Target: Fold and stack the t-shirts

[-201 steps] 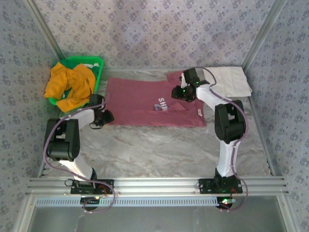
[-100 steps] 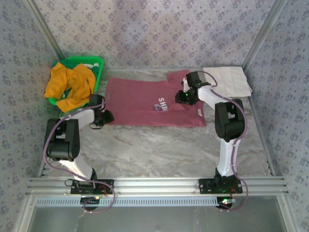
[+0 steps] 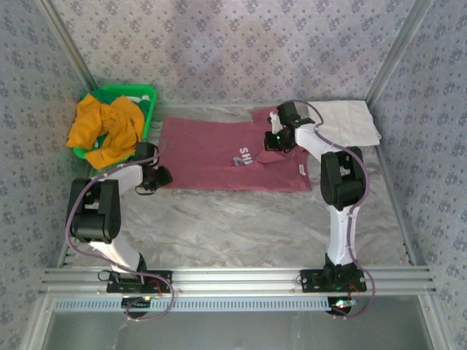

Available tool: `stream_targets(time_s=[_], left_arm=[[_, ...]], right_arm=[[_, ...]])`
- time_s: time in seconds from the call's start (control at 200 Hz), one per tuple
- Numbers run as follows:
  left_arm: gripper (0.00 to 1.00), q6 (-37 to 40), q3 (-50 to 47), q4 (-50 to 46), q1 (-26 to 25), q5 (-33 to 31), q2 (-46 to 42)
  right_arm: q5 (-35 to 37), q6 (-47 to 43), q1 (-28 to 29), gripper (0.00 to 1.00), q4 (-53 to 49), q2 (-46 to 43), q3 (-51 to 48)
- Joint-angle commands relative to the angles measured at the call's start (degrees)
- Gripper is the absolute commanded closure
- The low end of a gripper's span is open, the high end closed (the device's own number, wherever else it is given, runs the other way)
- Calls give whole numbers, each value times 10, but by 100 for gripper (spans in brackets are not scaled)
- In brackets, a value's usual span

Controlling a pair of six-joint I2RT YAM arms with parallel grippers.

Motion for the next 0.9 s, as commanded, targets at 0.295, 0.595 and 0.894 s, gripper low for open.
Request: stream_targets(time_s=[0.295, 0.595, 0.894], left_arm=[[64, 9, -2, -4, -1, -4, 3], [64, 8, 1, -2, 0, -6, 8], [63, 9, 9, -9, 0, -4, 11]], right_arm=[[31, -156, 45, 88, -161, 105, 193], [37, -177, 58, 66, -179, 67, 237], [-53, 95, -89, 53, -23, -76, -4]])
